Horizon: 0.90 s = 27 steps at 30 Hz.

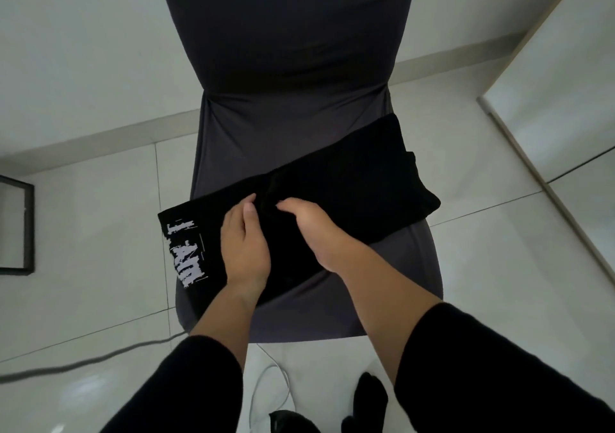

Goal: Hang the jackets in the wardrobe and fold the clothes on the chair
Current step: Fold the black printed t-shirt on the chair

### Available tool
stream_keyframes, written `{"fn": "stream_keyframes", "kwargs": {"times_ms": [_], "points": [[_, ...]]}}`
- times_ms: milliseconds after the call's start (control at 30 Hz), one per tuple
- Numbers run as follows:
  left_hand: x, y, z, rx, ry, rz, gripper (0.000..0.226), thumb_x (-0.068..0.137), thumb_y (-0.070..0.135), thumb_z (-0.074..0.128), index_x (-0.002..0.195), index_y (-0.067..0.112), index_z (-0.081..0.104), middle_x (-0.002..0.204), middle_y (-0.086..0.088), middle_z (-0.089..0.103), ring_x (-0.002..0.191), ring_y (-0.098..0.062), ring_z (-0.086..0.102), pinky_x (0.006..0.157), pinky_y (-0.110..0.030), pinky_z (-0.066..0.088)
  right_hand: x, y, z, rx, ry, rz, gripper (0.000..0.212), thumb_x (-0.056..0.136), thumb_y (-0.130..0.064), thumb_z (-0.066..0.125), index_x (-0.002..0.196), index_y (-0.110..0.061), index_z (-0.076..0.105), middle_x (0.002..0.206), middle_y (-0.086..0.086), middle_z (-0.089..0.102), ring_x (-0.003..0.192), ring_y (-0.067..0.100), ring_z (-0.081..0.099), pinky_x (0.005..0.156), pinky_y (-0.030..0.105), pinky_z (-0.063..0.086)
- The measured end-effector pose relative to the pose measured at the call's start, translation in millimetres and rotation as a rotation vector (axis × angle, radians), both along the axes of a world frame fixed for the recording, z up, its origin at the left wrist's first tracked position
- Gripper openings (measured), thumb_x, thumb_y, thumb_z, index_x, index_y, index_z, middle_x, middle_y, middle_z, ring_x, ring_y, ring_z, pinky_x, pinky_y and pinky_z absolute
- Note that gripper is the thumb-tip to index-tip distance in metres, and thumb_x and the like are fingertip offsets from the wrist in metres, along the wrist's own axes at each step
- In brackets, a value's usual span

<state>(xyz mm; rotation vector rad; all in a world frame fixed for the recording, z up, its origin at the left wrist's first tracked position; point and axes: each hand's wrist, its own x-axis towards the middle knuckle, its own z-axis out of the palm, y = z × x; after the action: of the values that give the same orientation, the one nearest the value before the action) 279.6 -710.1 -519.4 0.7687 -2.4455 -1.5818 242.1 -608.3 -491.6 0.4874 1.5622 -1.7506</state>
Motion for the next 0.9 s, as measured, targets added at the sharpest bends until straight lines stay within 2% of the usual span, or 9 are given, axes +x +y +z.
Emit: {"fn": "stream_keyframes", "kwargs": {"times_ms": [133, 233, 367, 467, 567, 633, 733, 800, 900], "points": [[3, -9, 13, 0.402, -0.087, 0.052, 0.064, 0.078, 0.076, 0.043, 0.128, 0.038, 0.055, 0.132, 0.009, 0.055, 0.125, -0.011, 0.049, 0.11, -0.039, 0.033, -3, -18, 12, -0.219, -0.108, -0.033, 0.044, 0.098, -0.038, 0.037, 0.12, -0.009, 0.062, 0.115, 0.012, 0.064, 0.111, 0.029, 0.06, 0.096, 0.039, 0.045], [6, -25, 28, 0.792, -0.073, 0.206, 0.035, 0.084, 0.054, 0.057, 0.105, 0.028, 0.068, 0.11, 0.0, 0.07, 0.107, -0.018, 0.063, 0.098, -0.039, 0.046, 3, -46, 18, -0.253, -0.087, 0.022, 0.049, 0.099, -0.037, 0.027, 0.128, -0.014, 0.059, 0.127, 0.014, 0.06, 0.12, 0.029, 0.054, 0.103, 0.041, 0.042], [20, -50, 37, 1.168, 0.064, 0.607, 0.033, 0.096, 0.035, 0.04, 0.095, 0.018, 0.068, 0.086, -0.006, 0.072, 0.086, -0.021, 0.067, 0.067, -0.03, 0.051, 16, -86, 27, -0.265, 0.018, 0.091, 0.046, 0.097, -0.025, 0.024, 0.126, -0.013, 0.059, 0.134, 0.011, 0.055, 0.119, 0.026, 0.053, 0.106, 0.04, 0.039], [32, -62, 38, 1.263, 0.145, 0.755, 0.04, 0.097, 0.034, 0.032, 0.096, 0.018, 0.068, 0.084, -0.007, 0.07, 0.08, -0.023, 0.066, 0.053, -0.023, 0.052, 24, -100, 26, -0.091, 0.24, -0.127, 0.031, 0.09, 0.0, 0.035, 0.103, -0.013, 0.061, 0.11, 0.011, 0.065, 0.084, 0.022, 0.061, 0.08, 0.032, 0.052], [38, -66, 40, 1.315, 0.134, 0.772, 0.038, 0.095, 0.034, 0.034, 0.095, 0.019, 0.069, 0.086, -0.008, 0.069, 0.082, -0.025, 0.065, 0.05, -0.025, 0.053, 26, -94, 9, 0.525, 0.606, -0.274, 0.038, 0.081, 0.01, 0.042, 0.099, -0.02, 0.057, 0.105, -0.001, 0.053, 0.095, 0.014, 0.052, 0.073, 0.016, 0.042], [40, -69, 42, 1.345, 0.119, 0.75, 0.037, 0.094, 0.035, 0.036, 0.094, 0.018, 0.069, 0.084, -0.008, 0.071, 0.084, -0.027, 0.065, 0.055, -0.028, 0.052, 26, -87, -5, 0.69, 0.52, -0.178, 0.046, 0.082, 0.002, 0.049, 0.119, -0.025, 0.051, 0.12, -0.004, 0.046, 0.111, 0.015, 0.043, 0.085, 0.022, 0.04], [41, -72, 43, 1.359, 0.103, 0.705, 0.038, 0.09, 0.037, 0.04, 0.098, 0.017, 0.07, 0.087, -0.01, 0.073, 0.089, -0.028, 0.066, 0.063, -0.032, 0.052, 31, -85, -16, 0.535, 0.369, 0.085, 0.051, 0.085, -0.013, 0.056, 0.133, -0.029, 0.046, 0.125, -0.005, 0.052, 0.12, 0.018, 0.044, 0.102, 0.038, 0.04], [41, -71, 43, 1.319, 0.075, 0.674, 0.04, 0.088, 0.04, 0.041, 0.099, 0.015, 0.07, 0.095, -0.01, 0.071, 0.093, -0.029, 0.065, 0.07, -0.034, 0.053, 32, -88, -17, 0.589, 0.377, 0.224, 0.04, 0.087, -0.021, 0.057, 0.127, -0.027, 0.053, 0.119, -0.003, 0.059, 0.115, 0.02, 0.051, 0.098, 0.034, 0.038], [39, -66, 44, 1.265, 0.05, 0.628, 0.041, 0.087, 0.042, 0.041, 0.098, 0.015, 0.069, 0.096, -0.011, 0.07, 0.094, -0.029, 0.065, 0.077, -0.035, 0.053, 29, -87, -13, 0.898, 0.469, 0.379, 0.022, 0.092, -0.033, 0.052, 0.105, -0.023, 0.067, 0.098, 0.0, 0.067, 0.1, 0.021, 0.056, 0.083, 0.033, 0.032]]}}
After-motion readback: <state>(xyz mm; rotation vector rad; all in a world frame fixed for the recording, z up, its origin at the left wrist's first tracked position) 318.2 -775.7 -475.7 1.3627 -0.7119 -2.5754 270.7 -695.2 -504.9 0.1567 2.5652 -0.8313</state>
